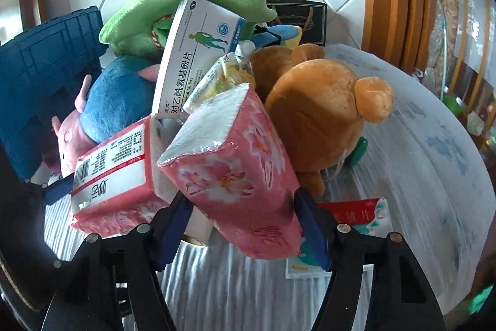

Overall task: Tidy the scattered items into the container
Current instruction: 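Grasp a white-and-pink tissue pack with the left tool while the right grasps a pink tissue pack, then carry both tissue packs over the blue crate with both tools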

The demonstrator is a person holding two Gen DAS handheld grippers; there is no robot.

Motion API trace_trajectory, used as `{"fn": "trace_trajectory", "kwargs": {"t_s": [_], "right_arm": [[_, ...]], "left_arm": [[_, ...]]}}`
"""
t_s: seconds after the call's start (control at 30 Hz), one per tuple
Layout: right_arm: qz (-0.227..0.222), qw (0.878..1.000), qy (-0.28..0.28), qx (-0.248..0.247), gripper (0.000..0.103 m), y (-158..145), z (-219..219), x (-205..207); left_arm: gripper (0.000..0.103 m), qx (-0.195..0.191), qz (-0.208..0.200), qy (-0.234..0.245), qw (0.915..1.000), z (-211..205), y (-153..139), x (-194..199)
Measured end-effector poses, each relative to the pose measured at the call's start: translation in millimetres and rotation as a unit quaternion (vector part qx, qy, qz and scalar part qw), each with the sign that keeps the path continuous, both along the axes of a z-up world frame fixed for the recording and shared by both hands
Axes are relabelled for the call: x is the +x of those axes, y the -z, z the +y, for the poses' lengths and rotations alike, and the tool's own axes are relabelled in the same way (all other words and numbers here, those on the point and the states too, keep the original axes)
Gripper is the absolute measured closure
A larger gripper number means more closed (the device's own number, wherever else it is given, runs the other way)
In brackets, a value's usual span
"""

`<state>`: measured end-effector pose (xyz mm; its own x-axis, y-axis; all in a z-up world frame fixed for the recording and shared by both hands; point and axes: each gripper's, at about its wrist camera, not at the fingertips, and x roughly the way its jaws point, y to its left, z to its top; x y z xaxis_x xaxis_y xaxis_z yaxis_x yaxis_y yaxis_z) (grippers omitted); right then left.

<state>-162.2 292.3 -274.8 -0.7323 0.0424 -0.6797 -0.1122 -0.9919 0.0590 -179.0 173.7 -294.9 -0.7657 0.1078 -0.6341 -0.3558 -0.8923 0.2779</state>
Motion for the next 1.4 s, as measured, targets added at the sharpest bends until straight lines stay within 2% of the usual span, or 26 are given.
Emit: {"fn": "trace_trajectory", "kwargs": {"t_s": [0.1, 0.13, 0.2, 0.27, 0.3, 0.33, 0.43, 0.57, 0.9, 1.0, 1.2, 1.4], "right_arm": [[0.0, 1.0, -0.004, 0.008, 0.034, 2.1, -4.9, -4.9], [0.0, 1.0, -0.003, 0.011, 0.025, 3.9, -6.0, -5.6], [0.002, 1.0, 0.0, 0.018, 0.018, 9.1, -7.7, -8.6], [0.002, 1.0, -0.002, 0.015, 0.018, 15.7, -7.8, -15.5], [0.001, 1.0, -0.001, 0.012, 0.018, 18.9, -7.1, -19.2], [-0.002, 1.0, -0.001, 0.002, 0.024, 21.2, -5.1, -22.4], [0.008, 1.0, 0.0, -0.012, 0.033, 16.8, -5.5, -20.0], [0.015, 0.999, -0.005, -0.044, 0.035, -1.8, 0.9, -15.5], [0.009, 0.998, 0.003, -0.066, 0.037, -71.0, 16.3, -7.2], [-0.006, 0.998, 0.006, -0.069, 0.037, -79.7, 25.2, -10.6], [-0.04, 0.996, 0.007, -0.079, 0.037, -82.2, 35.3, -10.3], [-0.032, 0.997, -0.018, -0.074, 0.037, -101.7, 30.1, -9.2]], "left_arm": [[0.001, 0.012, 0.0, -0.011, 0.9999, 0.8, 0.9, -14.7], [0.001, 0.023, -0.002, -0.01, 0.9997, 0.1, 0.2, -18.9], [0.002, 0.038, 0.0, -0.007, 0.9992, 0.1, -0.9, -24.5], [0.005, 0.044, 0.001, -0.005, 0.999, 2.1, -0.7, -27.1], [0.007, 0.045, 0.001, -0.006, 0.999, 2.4, -0.6, -28.4], [0.01, 0.052, 0.001, -0.005, 0.9987, 1.3, -1.6, -28.8], [0.014, 0.075, -0.005, -0.005, 0.9971, -4.1, -11.1, -24.0], [0.017, 0.09, -0.006, -0.007, 0.9959, -6.0, -35.6, -17.5], [0.018, 0.103, -0.002, -0.015, 0.9945, -13.7, -112.5, -20.7], [0.018, 0.101, -0.009, -0.026, 0.9945, -16.0, -121.8, -23.2], [0.018, 0.093, -0.033, -0.041, 0.9942, -17.1, -121.0, -17.8], [0.018, 0.098, -0.021, -0.064, 0.9929, -26.9, -142.0, -10.3]]}}
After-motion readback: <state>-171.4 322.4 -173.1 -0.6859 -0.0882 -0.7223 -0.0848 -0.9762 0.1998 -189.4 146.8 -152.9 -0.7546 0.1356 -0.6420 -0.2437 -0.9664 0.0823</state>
